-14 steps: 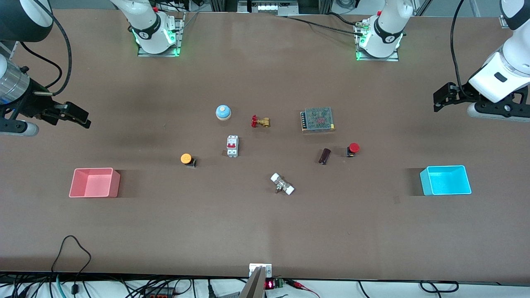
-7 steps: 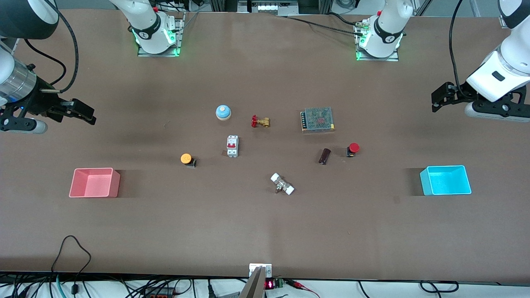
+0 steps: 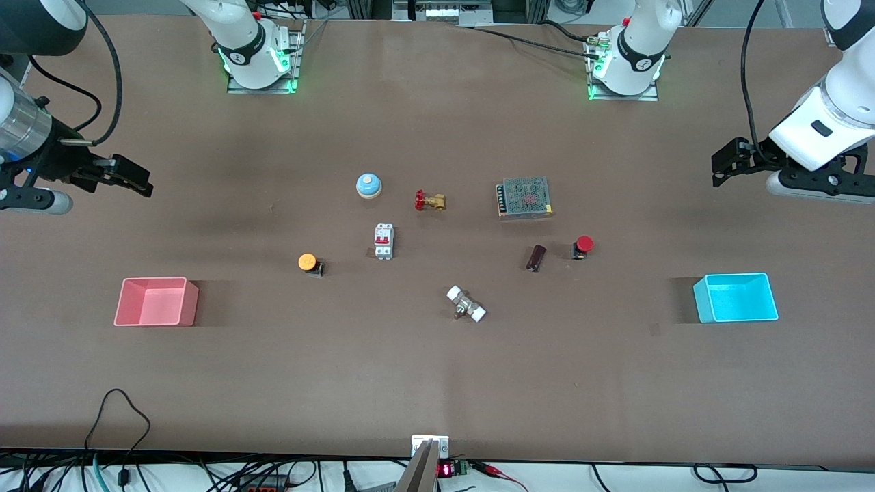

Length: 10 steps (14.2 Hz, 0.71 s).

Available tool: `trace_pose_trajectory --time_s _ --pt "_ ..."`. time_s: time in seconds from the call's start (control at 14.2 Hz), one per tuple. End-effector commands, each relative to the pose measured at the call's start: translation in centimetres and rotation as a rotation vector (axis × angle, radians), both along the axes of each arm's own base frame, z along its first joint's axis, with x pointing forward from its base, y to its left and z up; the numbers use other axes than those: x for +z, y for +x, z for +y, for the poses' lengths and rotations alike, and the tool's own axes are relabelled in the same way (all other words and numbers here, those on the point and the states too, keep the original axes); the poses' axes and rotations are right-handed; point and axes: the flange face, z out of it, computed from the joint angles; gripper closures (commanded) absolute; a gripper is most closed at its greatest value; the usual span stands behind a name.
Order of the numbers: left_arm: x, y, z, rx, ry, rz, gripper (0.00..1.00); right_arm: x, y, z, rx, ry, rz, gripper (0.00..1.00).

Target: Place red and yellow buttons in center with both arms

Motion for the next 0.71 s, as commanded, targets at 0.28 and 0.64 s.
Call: trace_pose_trajectory --time_s 0.28,0.64 --pt "0.39 0.22 -1.32 -0.031 -0.002 0.008 0.0 0.66 0.05 -0.17 0.019 -0.01 0.025 0.0" --pt "0.51 0.17 -0.98 -0.026 -0.002 0.009 0.0 0.51 0.18 -0.71 0.01 -0.012 0.025 0.0"
